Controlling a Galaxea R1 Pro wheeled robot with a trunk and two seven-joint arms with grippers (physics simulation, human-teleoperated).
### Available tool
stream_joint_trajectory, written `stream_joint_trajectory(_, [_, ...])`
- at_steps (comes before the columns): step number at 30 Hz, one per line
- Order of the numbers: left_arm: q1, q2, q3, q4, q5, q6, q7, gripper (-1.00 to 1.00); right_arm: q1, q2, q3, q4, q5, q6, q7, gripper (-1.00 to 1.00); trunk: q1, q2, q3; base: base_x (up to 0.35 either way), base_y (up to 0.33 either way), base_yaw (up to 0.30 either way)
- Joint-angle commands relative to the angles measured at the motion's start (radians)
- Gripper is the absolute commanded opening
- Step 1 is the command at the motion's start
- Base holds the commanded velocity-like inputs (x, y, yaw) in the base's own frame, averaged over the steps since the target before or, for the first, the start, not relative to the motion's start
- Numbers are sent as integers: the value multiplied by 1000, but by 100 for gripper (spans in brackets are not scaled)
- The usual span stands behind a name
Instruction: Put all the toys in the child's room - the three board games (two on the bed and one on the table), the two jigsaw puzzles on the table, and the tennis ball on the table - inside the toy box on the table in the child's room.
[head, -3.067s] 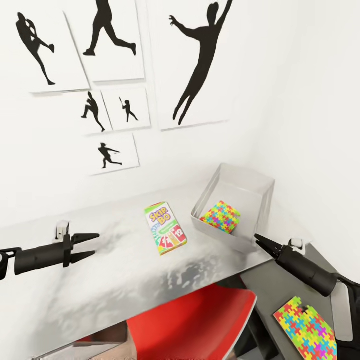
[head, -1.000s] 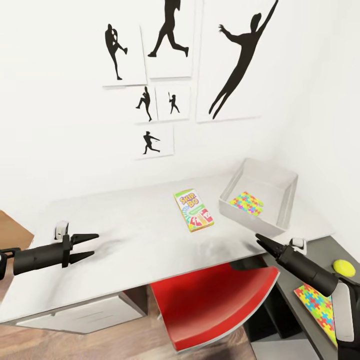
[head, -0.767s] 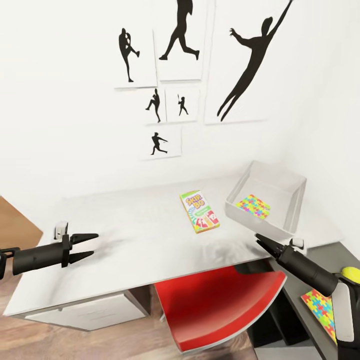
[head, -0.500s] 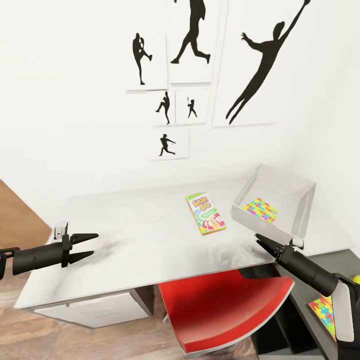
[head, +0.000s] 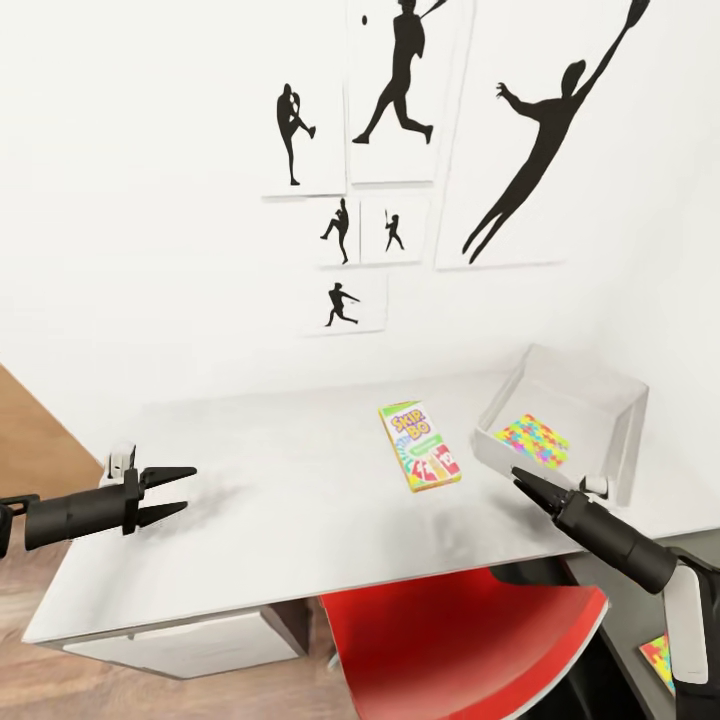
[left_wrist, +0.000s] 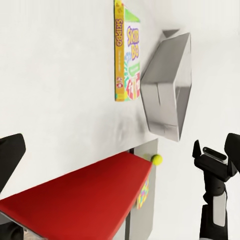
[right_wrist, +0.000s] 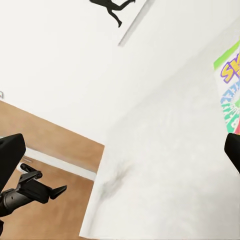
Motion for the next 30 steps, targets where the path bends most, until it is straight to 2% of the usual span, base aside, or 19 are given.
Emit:
stream_joint_trajectory(1, [-1, 1, -2, 0, -9, 1, -11, 100, -1, 0, -1, 0, 2, 2, 4, 100, 1, -2, 0, 146, 0, 3])
stream_joint_trajectory(30, [-1, 3, -1, 0, -9, 1, -10, 100, -1, 0, -1, 1, 2, -4, 4, 100, 1, -2, 48, 16, 0, 0])
